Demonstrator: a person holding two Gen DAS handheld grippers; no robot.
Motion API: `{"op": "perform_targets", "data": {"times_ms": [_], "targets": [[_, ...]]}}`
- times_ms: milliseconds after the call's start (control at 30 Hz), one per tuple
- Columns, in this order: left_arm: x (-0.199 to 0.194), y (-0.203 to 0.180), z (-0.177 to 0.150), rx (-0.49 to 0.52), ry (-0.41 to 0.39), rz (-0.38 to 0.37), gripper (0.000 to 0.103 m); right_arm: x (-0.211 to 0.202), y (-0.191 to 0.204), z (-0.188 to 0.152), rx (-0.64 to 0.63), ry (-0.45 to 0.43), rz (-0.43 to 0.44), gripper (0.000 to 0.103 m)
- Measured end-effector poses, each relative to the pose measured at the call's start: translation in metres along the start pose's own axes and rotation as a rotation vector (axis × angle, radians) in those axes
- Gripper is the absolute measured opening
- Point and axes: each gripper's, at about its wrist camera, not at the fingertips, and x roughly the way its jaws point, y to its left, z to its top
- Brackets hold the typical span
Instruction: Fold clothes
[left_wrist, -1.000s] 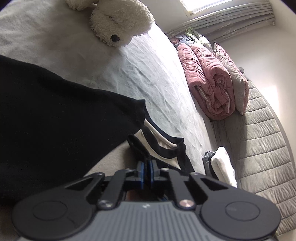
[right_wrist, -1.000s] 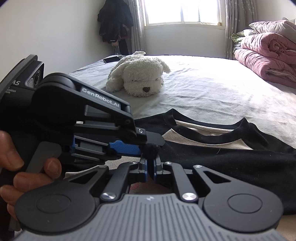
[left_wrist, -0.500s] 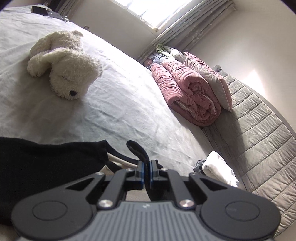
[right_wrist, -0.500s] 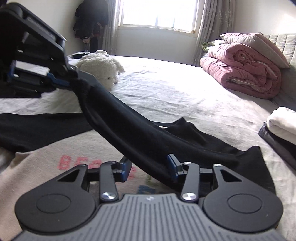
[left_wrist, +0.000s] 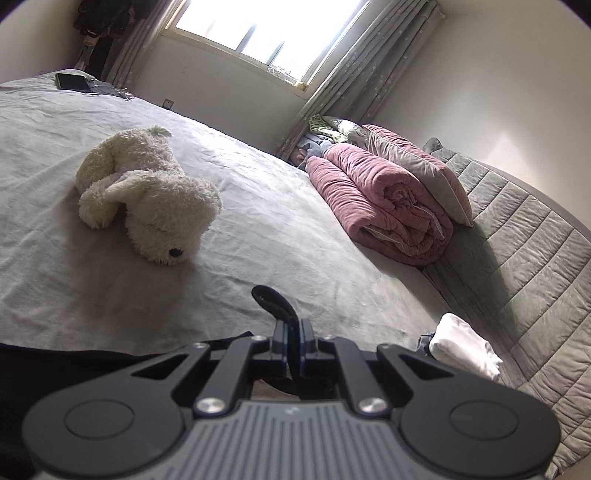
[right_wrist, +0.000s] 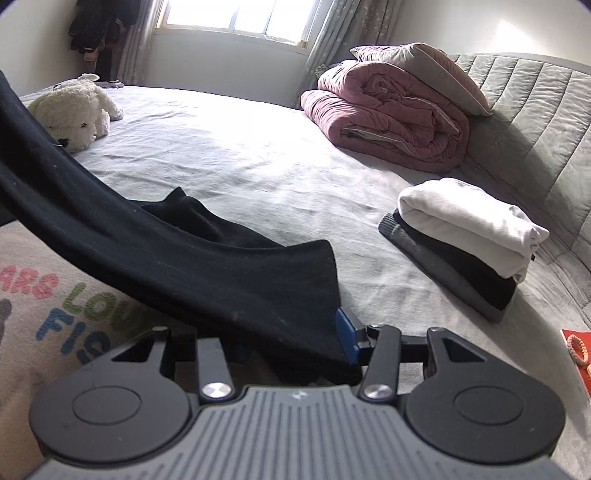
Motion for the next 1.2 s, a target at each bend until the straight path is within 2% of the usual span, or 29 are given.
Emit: {"op": "perform_targets", "data": {"times_ms": [100, 300, 533, 700, 767, 867, 1000, 1033, 1067, 1200], "targets": [[-0.003, 0.019, -0.008, -0.015, -0.004, 0.009, 0.005, 0.003, -0.008, -0.005, -0.024, 0.006, -0.024, 0.049], [-0.006, 0.060, -0.038, -0.034, 0.012, 0.024, 0.005, 0.005, -0.022, -0.013, -0.068, 0.006, -0.016, 0.050], [0.007, 0.097, -0.075, -0.075, 0.093, 0.074, 0.006, 0.009, -0.027, -0.017, -0.106, 0.014, 0.006, 0.056], [0.006, 0.103, -0.076, -0.118, 0.098, 0.038, 0.012, 0.009, -0.029, -0.016, -0.118, 0.019, 0.022, 0.056], [0.004, 0.105, -0.073, -0.134, 0.093, 0.024, 0.022, 0.009, -0.031, -0.015, -0.116, 0.022, 0.032, 0.056], [0.005, 0.105, -0.070, -0.159, 0.071, 0.014, 0.030, 0.010, -0.038, -0.015, -0.072, 0.031, 0.052, 0.057], [0.018, 0.103, -0.068, -0.171, 0.097, 0.034, 0.026, 0.012, -0.042, -0.017, -0.030, 0.038, 0.067, 0.060], [0.020, 0.102, -0.068, -0.160, 0.099, 0.050, 0.013, 0.011, -0.042, -0.017, -0.027, 0.039, 0.072, 0.060], [0.022, 0.100, -0.067, -0.150, 0.102, 0.066, 0.005, 0.010, -0.043, -0.017, -0.025, 0.041, 0.079, 0.060], [0.020, 0.088, -0.066, -0.050, 0.082, 0.114, 0.004, 0.005, -0.051, -0.016, -0.031, 0.053, 0.132, 0.062]]}}
